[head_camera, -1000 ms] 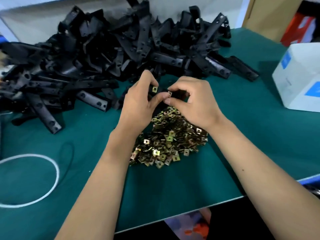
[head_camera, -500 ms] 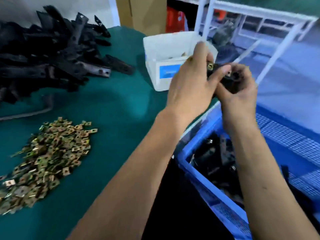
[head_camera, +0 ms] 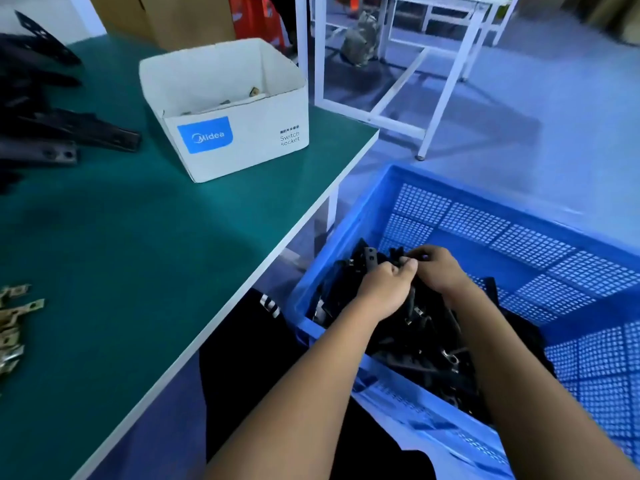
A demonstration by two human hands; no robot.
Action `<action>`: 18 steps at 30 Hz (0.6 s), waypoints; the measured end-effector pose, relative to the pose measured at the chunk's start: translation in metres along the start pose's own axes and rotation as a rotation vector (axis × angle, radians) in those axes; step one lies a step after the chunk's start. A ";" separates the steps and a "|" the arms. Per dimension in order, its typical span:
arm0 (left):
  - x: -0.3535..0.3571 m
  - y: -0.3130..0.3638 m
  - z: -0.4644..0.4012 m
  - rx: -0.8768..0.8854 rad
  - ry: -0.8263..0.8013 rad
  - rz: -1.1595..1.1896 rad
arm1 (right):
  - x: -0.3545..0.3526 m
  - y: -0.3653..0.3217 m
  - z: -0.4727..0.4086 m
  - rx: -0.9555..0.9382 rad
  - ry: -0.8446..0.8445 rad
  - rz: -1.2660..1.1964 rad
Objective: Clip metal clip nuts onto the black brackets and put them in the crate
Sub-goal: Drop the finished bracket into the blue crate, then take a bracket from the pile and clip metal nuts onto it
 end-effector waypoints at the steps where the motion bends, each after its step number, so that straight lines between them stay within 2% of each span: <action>1: -0.002 -0.004 -0.001 0.027 0.004 -0.104 | 0.003 0.001 -0.004 0.000 -0.024 0.124; 3: -0.010 -0.010 0.000 0.079 0.044 -0.245 | 0.004 -0.001 -0.007 0.008 -0.056 0.331; 5: -0.024 -0.006 0.006 0.141 0.107 -0.284 | 0.002 -0.013 -0.007 -0.006 0.006 0.375; 7: -0.042 0.014 0.019 0.348 0.178 -0.291 | -0.001 -0.038 0.001 -0.100 0.149 0.252; 9: -0.068 0.041 0.038 0.631 0.285 -0.245 | -0.002 -0.079 0.019 -0.278 0.271 0.062; 12: -0.129 0.069 0.071 0.875 0.557 -0.096 | 0.008 -0.153 0.061 -0.607 0.386 -0.098; 15: -0.199 0.076 0.101 0.937 0.821 -0.029 | 0.035 -0.219 0.101 -0.849 0.408 -0.123; 18: -0.263 0.054 0.132 0.857 1.010 0.006 | 0.087 -0.272 0.141 -0.984 0.236 -0.125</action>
Point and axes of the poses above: each hand's wrist, its own z-axis away from the middle knuckle, its own x-axis out of the palm, y = z × x, the point moved 3 cm from there along -z, towards the middle knuckle, and after that the axes turned 6 degrees about y, right-handed, at the moved point
